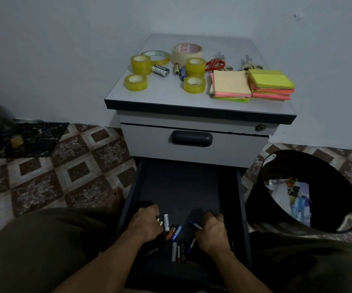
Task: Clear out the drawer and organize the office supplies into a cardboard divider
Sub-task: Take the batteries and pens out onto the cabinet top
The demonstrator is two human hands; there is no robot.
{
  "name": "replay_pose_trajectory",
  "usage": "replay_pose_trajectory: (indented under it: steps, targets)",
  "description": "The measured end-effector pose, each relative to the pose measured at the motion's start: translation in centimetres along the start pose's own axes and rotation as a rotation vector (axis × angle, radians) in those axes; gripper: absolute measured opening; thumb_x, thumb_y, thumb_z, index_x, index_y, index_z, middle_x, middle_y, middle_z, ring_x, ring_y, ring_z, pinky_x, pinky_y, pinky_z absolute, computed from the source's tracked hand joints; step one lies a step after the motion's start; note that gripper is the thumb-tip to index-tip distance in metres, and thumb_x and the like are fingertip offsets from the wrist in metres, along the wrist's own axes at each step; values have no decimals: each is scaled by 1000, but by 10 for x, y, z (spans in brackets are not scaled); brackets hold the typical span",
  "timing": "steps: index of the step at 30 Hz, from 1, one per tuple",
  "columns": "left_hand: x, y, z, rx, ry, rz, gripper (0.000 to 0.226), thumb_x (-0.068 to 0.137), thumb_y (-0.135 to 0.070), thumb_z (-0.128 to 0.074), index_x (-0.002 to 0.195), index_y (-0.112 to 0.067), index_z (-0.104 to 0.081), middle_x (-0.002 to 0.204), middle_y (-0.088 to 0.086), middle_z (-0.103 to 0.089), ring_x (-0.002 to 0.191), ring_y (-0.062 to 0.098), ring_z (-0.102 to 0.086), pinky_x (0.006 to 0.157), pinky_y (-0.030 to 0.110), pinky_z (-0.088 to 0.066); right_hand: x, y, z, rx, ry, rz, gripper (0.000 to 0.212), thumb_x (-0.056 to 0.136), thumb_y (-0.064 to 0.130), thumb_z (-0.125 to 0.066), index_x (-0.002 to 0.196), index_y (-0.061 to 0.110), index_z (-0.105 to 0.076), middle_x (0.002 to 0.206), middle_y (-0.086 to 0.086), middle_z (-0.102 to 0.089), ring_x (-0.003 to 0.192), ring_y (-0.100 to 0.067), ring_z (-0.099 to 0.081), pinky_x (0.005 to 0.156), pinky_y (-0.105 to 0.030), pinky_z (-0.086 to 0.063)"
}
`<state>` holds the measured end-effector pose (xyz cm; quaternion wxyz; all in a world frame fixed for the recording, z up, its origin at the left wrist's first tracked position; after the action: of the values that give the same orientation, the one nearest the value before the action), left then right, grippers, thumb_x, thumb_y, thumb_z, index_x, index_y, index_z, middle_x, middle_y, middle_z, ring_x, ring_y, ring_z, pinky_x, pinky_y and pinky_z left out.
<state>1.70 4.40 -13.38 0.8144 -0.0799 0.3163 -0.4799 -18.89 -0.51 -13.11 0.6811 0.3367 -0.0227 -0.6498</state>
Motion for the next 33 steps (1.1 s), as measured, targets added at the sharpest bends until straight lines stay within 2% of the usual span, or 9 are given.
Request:
replay_pose_trajectory:
  steps: [6, 9, 12, 15, 20, 23, 25, 29, 33]
  targets:
    - [2, -1, -7, -5, 20, -4, 26, 80, -21, -73, 99, -23, -56, 100, 1, -64, 88, 18, -65, 76, 30, -56, 7, -5, 5, 47, -86, -25, 29, 86, 12, -60, 115, 8, -60, 121, -16, -53, 103, -30, -59, 78, -24, -44]
    - [1, -2, -10, 0, 18, -14, 20, 82, -19, -69, 96, -24, -56, 102, 3, -64, 89, 19, -65, 78, 32, -57, 7, -2, 3, -57, -105, 36, 32, 87, 11, -56, 118, 13, -60, 119, -14, -58, 103, -28, -62, 86, -30, -52]
    - [3, 1, -10, -77, 13, 4, 22, 80, -17, -73, 93, -24, -57, 97, 0, -63, 85, 16, -65, 76, 31, -58, 8, 1, -4, -103, -63, 97, 55, 85, 11, -56, 137, 24, -43, 133, -15, -44, 120, -34, -52, 101, -38, -46]
    - [2, 3, -9, -187, -4, 50, 24, 78, -13, -76, 88, -24, -57, 93, 0, -62, 80, 14, -64, 69, 27, -56, 13, 3, -7, -89, -22, 156, 56, 90, 15, -57, 139, 31, -36, 138, -13, -37, 124, -33, -47, 104, -42, -46]
    - [1, 5, -6, -342, 11, 110, 30, 78, -8, -76, 90, -28, -57, 94, 3, -64, 77, 16, -68, 58, 26, -57, 21, 0, 0, 103, -145, 150, 36, 86, 9, -57, 120, 18, -51, 117, -10, -55, 99, -25, -60, 88, -37, -54]
    - [2, 6, -6, -382, 11, 139, 31, 77, -8, -76, 96, -26, -60, 95, 4, -65, 77, 18, -69, 60, 30, -61, 25, -3, 3, 130, -220, 152, 21, 89, 9, -55, 110, 9, -62, 114, -11, -51, 89, -22, -56, 82, -28, -49]
    - [2, 5, -7, -398, 10, 146, 31, 77, -8, -76, 99, -24, -60, 95, 4, -65, 77, 18, -69, 61, 30, -61, 28, 3, 4, 110, -217, 251, 13, 91, 9, -57, 102, 8, -65, 114, -7, -50, 83, -15, -53, 76, -20, -45]
    - [4, 6, -7, -403, 18, 141, 31, 77, -10, -76, 99, -25, -60, 95, 2, -65, 79, 16, -69, 66, 31, -62, 36, 12, -2, 24, -122, 400, 22, 90, 10, -60, 110, 11, -68, 122, -9, -53, 107, -23, -52, 87, -22, -40]
    - [5, 7, -7, -422, 29, 139, 29, 77, -9, -76, 98, -24, -61, 96, 3, -66, 78, 17, -70, 62, 29, -61, 36, -1, -5, -156, -30, 430, 38, 92, 20, -57, 129, 29, -60, 132, -5, -48, 117, -23, -44, 101, -29, -40]
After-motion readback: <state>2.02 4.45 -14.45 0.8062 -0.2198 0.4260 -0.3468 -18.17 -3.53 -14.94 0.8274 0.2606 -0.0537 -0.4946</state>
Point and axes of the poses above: each hand's wrist, its own x-axis towards the middle knuckle, its own z-axis out of the back of the hand, y = z × x, the point moved 2 cm from there along x, towards the middle knuckle
